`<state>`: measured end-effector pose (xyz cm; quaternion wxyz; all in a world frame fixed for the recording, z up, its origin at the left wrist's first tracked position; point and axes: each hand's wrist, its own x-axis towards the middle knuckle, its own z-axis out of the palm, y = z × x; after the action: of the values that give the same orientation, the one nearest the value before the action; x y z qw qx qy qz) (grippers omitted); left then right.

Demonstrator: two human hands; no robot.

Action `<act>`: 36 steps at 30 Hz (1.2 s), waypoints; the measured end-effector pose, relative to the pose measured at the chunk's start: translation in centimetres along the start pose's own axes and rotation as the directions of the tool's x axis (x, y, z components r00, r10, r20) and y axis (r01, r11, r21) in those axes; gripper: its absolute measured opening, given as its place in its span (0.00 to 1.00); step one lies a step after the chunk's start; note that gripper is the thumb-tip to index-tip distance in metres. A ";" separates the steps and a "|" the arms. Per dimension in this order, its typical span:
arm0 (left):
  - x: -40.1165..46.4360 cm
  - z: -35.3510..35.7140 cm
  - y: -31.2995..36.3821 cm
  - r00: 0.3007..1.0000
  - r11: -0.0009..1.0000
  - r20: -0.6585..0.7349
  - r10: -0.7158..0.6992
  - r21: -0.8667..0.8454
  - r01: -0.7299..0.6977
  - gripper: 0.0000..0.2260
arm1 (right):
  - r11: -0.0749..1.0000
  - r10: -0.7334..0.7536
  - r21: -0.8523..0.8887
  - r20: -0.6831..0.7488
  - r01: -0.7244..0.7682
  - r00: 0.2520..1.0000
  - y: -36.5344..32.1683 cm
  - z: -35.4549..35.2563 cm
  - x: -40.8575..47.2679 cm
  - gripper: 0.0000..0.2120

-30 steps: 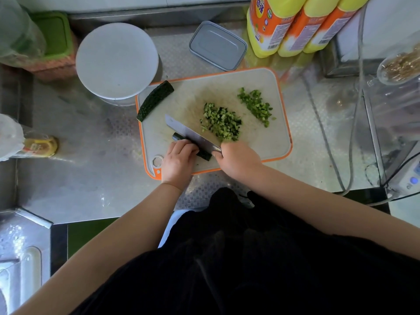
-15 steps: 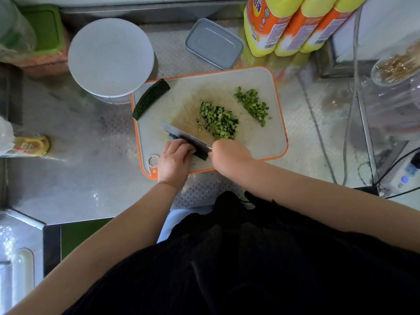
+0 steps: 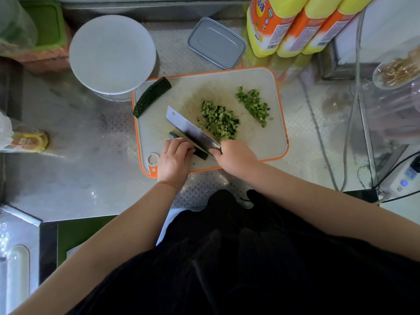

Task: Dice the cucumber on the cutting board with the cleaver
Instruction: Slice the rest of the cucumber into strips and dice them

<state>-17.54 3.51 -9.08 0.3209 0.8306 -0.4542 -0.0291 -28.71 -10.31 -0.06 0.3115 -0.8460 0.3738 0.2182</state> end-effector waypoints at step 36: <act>-0.1 0.0 -0.1 0.997 0.998 0.040 -0.064 -0.015 0.064 0.08 | 1.000 0.021 -0.014 0.030 -0.021 0.999 -0.9 0.1 0.4 0.18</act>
<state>-17.51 3.64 -9.19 0.3173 0.8414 -0.4335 -0.0595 -27.75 -9.95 -0.09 0.3091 -0.8407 0.3764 0.2367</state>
